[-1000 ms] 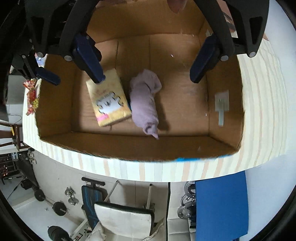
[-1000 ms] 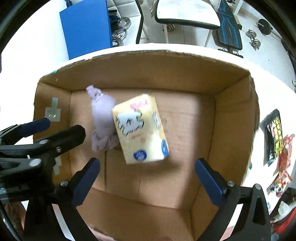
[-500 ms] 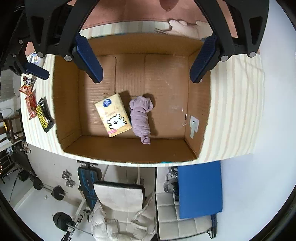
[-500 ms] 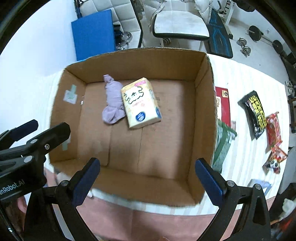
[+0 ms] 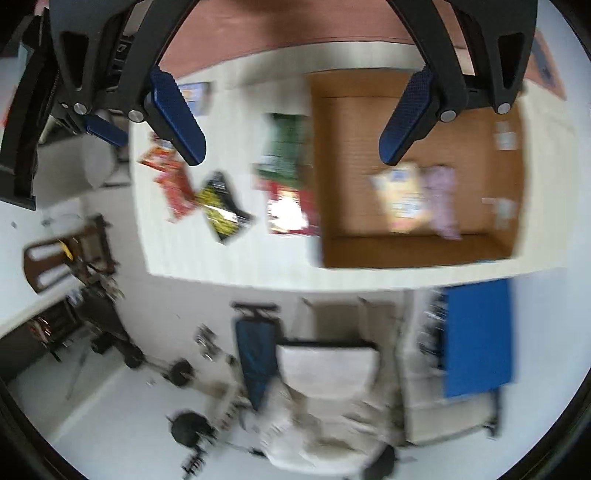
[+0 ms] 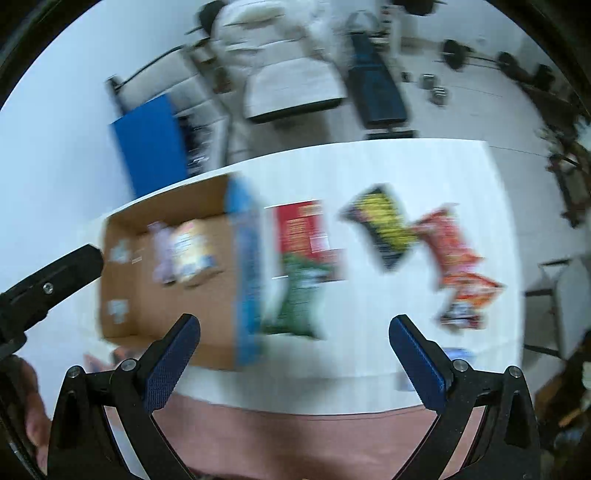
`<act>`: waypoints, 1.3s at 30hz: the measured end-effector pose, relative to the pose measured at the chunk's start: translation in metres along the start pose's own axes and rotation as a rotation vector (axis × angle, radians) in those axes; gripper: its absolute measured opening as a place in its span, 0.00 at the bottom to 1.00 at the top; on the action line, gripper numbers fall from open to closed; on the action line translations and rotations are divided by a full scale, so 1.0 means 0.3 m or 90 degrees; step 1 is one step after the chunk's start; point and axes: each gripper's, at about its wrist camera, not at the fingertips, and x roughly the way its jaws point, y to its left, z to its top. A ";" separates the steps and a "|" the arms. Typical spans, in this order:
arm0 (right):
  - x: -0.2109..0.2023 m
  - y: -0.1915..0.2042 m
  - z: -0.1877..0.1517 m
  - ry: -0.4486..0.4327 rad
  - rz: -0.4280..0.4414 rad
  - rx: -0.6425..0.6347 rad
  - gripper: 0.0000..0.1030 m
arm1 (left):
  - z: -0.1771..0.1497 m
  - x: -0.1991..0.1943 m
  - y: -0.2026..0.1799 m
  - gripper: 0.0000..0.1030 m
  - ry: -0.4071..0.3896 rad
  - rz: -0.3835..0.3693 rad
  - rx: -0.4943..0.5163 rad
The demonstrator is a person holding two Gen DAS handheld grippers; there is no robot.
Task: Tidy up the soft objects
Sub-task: 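Grasp the black Shoe Shine pouch with the left tool while the right grasps the red snack bag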
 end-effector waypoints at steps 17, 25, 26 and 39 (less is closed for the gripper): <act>0.553 -0.640 0.257 0.222 -0.096 -0.057 0.99 | 0.199 0.949 -0.312 0.93 0.319 -0.069 -0.164; 0.693 -0.670 0.278 0.269 -0.086 -0.078 0.93 | 0.213 1.081 -0.347 0.80 0.344 0.009 -0.134; 0.703 -0.674 0.279 0.272 -0.085 -0.078 0.93 | 0.213 1.088 -0.359 0.78 0.345 0.023 -0.122; 0.720 -0.710 0.260 0.273 -0.116 -0.068 0.50 | 0.189 0.979 -0.467 0.41 0.258 0.112 0.024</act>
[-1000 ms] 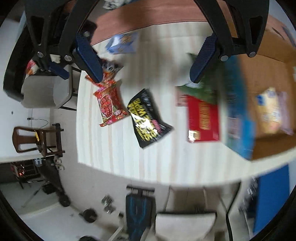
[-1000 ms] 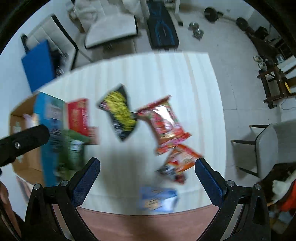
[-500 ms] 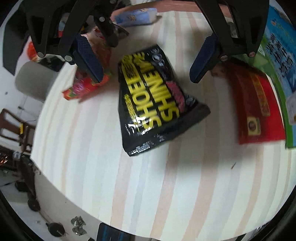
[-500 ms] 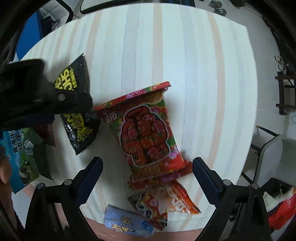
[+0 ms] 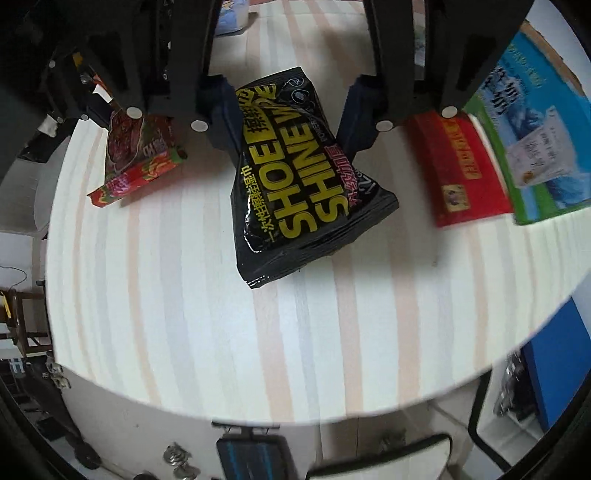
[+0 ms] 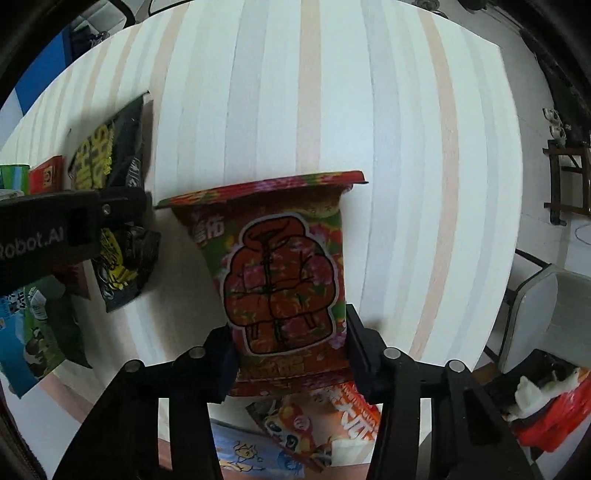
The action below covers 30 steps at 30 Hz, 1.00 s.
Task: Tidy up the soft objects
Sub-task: 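Grasp the black Shoe Shine pouch with the left tool while the right grasps the red snack bag, then carry both bags into the box and release them beside the cloth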
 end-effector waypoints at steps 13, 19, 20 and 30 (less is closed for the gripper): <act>-0.396 0.097 -0.264 -0.133 0.114 0.022 0.49 | -0.413 -0.533 0.365 0.41 -0.190 -0.134 -0.010; -0.563 0.367 -0.358 -0.184 0.177 -0.005 0.49 | -0.515 -0.652 0.706 0.41 -0.235 -0.101 -0.065; -0.587 0.422 -0.366 -0.189 0.183 -0.013 0.49 | -0.527 -0.664 0.764 0.41 -0.239 -0.093 -0.081; -0.554 1.007 -0.224 -0.182 0.173 -0.050 0.49 | -0.505 -0.593 1.190 0.41 -0.199 -0.016 -0.152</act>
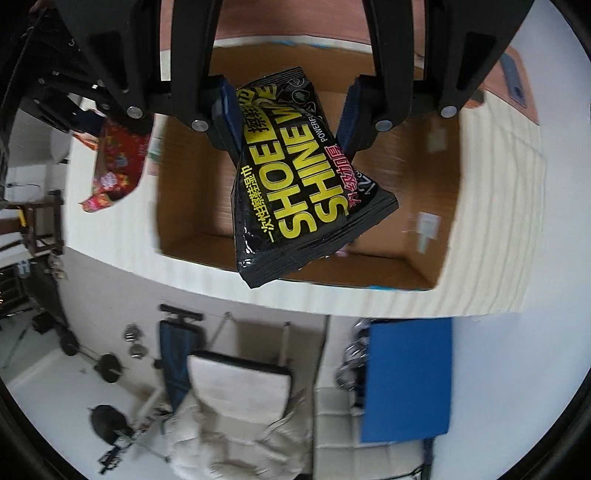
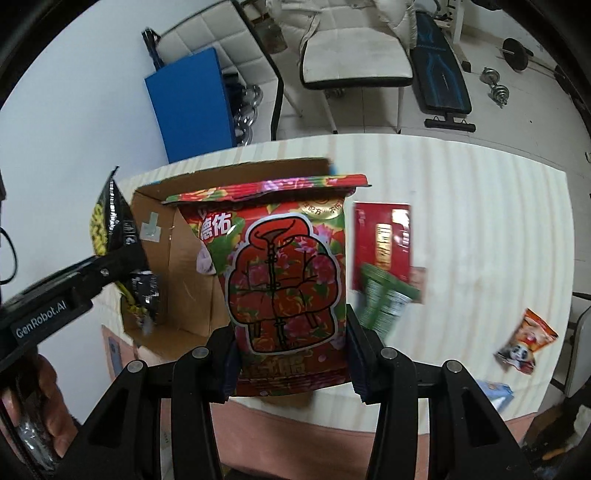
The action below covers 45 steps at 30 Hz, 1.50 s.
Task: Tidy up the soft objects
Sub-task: 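Carry both bags into the box and release them beside the cloth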
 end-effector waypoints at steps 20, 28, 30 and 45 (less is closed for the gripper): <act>0.466 0.158 0.232 0.076 -0.168 0.025 0.49 | 0.186 0.409 0.210 0.44 0.150 0.039 -0.005; 0.456 0.185 0.230 0.069 -0.168 0.012 0.81 | 0.177 0.349 0.225 0.70 0.141 0.014 -0.021; 0.440 0.190 0.227 0.068 -0.162 0.011 0.81 | 0.177 0.324 0.228 0.89 0.126 0.023 -0.017; 0.375 0.231 0.099 0.069 -0.109 -0.002 1.00 | 0.016 0.200 0.219 0.94 0.072 0.025 -0.025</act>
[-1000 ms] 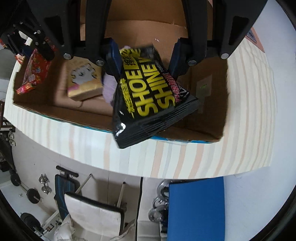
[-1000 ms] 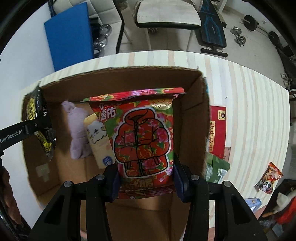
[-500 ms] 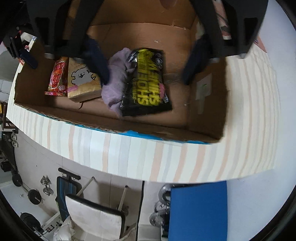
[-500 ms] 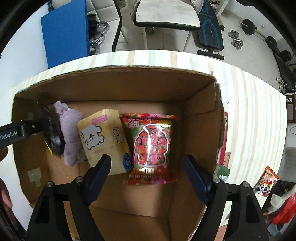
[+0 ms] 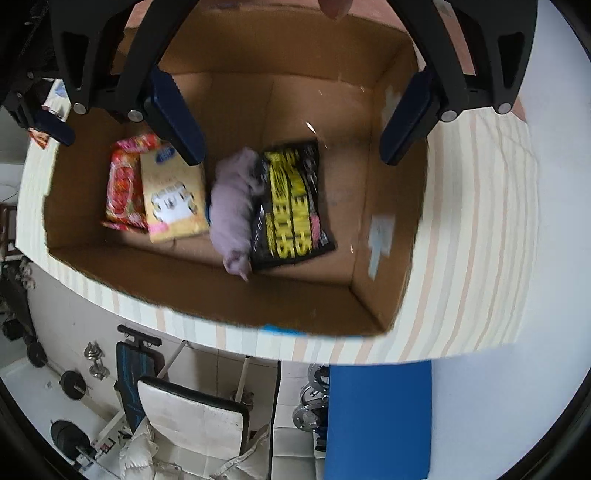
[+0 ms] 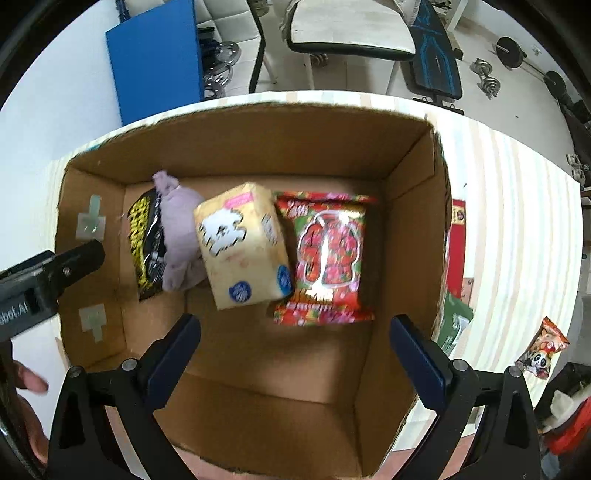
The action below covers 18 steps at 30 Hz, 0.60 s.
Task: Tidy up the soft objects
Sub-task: 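Carry both bags into the box and release them beside the cloth, then grasp the green pouch with the left tool while the right grasps the orange snack bag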
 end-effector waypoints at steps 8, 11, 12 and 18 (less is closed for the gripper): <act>-0.073 -0.027 -0.108 -0.020 0.051 0.004 1.00 | -0.143 -0.110 -0.042 0.94 -0.036 -0.024 -0.035; -0.146 -0.069 -0.136 -0.046 0.081 0.020 1.00 | -0.176 -0.188 -0.109 0.94 -0.067 -0.018 -0.014; -0.179 -0.095 -0.152 -0.057 0.090 0.026 1.00 | -0.186 -0.208 -0.129 0.94 -0.076 -0.013 -0.004; -0.356 -0.323 -0.248 -0.113 0.105 0.080 1.00 | -0.213 -0.349 -0.435 0.94 -0.134 0.031 0.133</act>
